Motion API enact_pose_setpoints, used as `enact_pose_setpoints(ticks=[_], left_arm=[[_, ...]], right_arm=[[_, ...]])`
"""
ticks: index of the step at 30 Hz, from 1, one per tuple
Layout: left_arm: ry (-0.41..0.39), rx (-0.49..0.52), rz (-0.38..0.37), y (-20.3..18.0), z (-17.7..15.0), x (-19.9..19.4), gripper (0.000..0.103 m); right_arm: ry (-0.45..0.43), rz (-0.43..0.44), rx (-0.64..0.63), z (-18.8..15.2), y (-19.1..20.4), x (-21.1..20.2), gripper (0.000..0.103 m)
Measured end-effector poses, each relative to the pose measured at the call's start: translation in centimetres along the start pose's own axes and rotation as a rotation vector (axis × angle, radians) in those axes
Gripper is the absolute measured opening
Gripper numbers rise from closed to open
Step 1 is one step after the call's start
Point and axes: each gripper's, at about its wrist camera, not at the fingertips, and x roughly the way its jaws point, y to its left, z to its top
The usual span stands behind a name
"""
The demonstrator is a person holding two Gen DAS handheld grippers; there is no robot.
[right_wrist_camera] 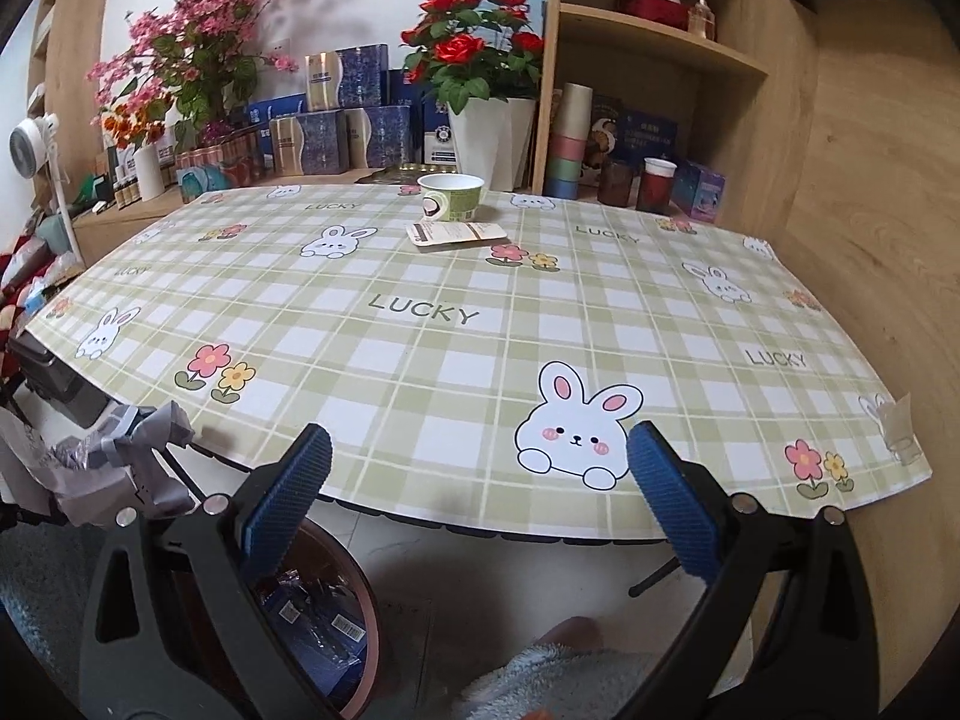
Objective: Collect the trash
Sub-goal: 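Open the left gripper to drop the paper bag into the bin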
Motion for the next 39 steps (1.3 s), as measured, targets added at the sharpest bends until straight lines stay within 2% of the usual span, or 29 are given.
enact_pose_setpoints(ticks=[6,10,16,22,31,39], left_arm=[[0.012,0.007,-0.012,-0.3,0.0,0.2,0.047],[0.019,-0.01,0.005,0.0,0.0,0.4,0.068],[0.006,-0.039,0.031,0.6,0.1,0.2,0.078],[0.019,-0.051,0.032,0.9,0.1,0.5,0.079],[0.03,0.01,0.017,-0.2,-0.3,0.5,0.082],[0.007,-0.039,0.004,0.7,-0.3,-0.1,0.084]], right_arm=[[0.004,0.001,0.016,0.0,-0.3,0.1,0.097],[0.007,0.002,0.004,-0.1,-0.1,0.1,0.097],[0.012,0.002,0.003,-0.1,-0.1,0.2,0.097],[0.019,0.001,0.001,-0.1,0.0,0.4,0.097],[0.022,0.0,0.008,-0.2,-0.2,0.4,0.097],[0.024,0.0,0.004,-0.1,-0.2,0.5,0.097]])
